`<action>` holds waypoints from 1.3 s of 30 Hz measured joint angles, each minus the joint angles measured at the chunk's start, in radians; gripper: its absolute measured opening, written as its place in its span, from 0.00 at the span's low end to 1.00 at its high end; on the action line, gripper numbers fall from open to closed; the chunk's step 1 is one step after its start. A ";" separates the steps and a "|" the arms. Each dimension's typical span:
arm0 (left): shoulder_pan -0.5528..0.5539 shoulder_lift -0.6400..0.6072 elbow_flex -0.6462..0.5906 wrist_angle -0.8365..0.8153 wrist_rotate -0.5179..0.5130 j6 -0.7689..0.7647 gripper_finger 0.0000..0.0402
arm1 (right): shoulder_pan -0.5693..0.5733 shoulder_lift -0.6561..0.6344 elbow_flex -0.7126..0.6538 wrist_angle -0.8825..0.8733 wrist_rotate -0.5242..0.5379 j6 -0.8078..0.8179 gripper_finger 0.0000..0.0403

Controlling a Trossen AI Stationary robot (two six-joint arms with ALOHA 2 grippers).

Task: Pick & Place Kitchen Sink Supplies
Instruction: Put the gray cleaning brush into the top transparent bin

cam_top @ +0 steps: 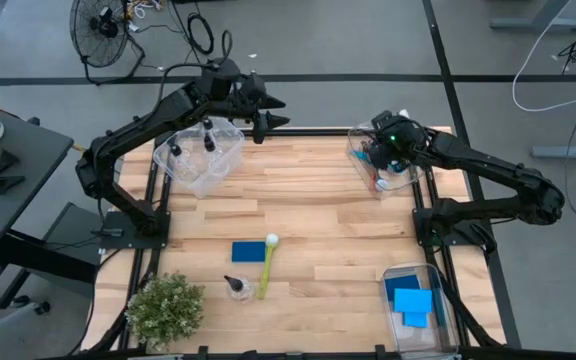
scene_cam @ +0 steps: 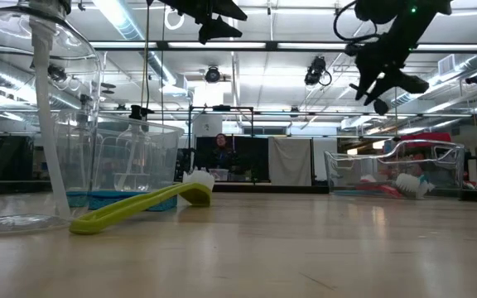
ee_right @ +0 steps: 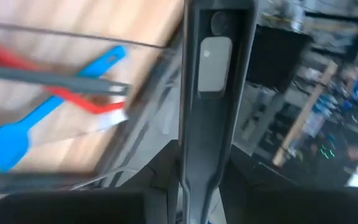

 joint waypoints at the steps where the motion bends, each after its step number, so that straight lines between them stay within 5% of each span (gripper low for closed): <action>1: 0.000 0.000 0.000 0.000 0.000 0.000 0.66 | 0.000 0.000 0.000 -0.025 -0.010 -0.015 0.20; 15: 0.000 0.000 0.000 0.000 0.001 0.000 0.66 | 0.000 0.001 0.000 -0.254 -0.037 -0.366 0.20; 39: -0.007 0.000 0.000 0.000 0.020 0.003 0.66 | -0.128 0.202 0.000 -0.311 -0.037 -0.466 0.20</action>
